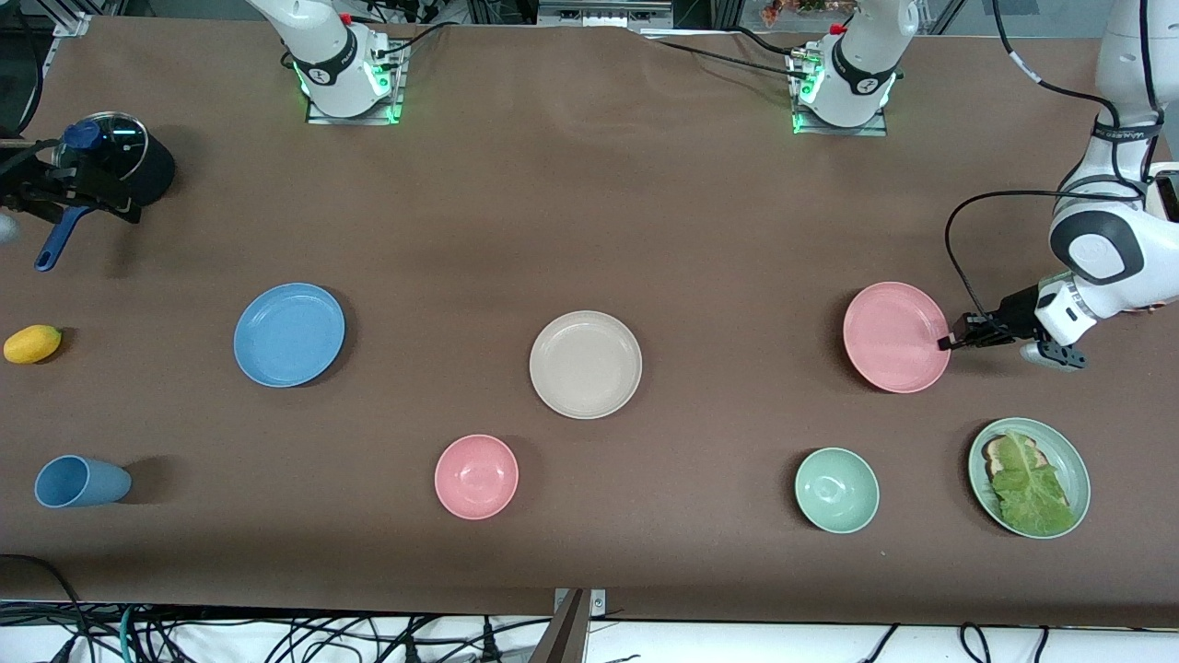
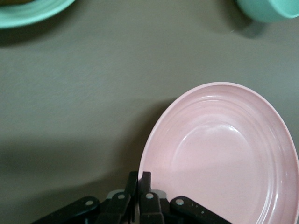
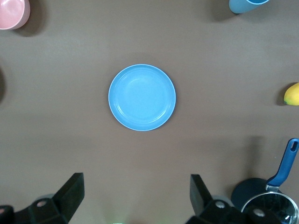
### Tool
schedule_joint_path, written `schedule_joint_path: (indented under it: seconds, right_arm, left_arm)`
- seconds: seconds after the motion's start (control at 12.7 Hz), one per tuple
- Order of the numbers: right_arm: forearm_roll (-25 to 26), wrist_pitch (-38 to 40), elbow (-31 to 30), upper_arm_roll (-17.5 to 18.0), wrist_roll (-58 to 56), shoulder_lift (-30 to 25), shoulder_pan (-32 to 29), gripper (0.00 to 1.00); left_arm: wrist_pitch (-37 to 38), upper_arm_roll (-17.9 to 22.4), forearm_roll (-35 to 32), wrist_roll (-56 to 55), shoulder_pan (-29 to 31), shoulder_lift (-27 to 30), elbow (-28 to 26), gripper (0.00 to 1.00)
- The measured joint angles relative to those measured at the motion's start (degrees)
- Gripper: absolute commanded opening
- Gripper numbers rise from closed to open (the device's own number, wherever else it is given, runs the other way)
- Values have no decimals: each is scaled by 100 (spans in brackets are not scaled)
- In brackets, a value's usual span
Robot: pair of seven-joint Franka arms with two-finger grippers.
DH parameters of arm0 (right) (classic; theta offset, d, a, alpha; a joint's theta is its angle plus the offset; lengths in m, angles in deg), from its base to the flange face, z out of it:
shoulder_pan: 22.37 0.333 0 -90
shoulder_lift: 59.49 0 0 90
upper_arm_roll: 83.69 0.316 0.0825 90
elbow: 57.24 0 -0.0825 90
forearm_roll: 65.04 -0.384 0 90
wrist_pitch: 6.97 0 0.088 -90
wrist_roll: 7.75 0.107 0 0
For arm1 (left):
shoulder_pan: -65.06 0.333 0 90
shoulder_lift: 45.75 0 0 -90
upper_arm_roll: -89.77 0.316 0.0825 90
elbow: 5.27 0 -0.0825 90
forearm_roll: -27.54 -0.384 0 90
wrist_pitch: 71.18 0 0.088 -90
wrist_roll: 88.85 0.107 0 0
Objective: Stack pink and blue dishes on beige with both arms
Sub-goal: 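Slide the pink plate with the left gripper onto the beige plate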
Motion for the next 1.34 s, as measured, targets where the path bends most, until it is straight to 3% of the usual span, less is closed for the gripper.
schedule_joint_path:
  seconds: [0.24,0.63,1.34]
  right_arm:
    - [-1,0,0,-2,0,0,0,100]
    - [-4,0,0,-3,0,0,0,100]
    - [-8,0,0,-4,0,1,-1,100]
  left_arm:
    - [330,-27,-321,-975,-433,415,168,0]
    - [454,-91,-374,-2799,-1714,1009,321,0]
    - [198,-138,-1941,-7084,-4116,918,1007,0]
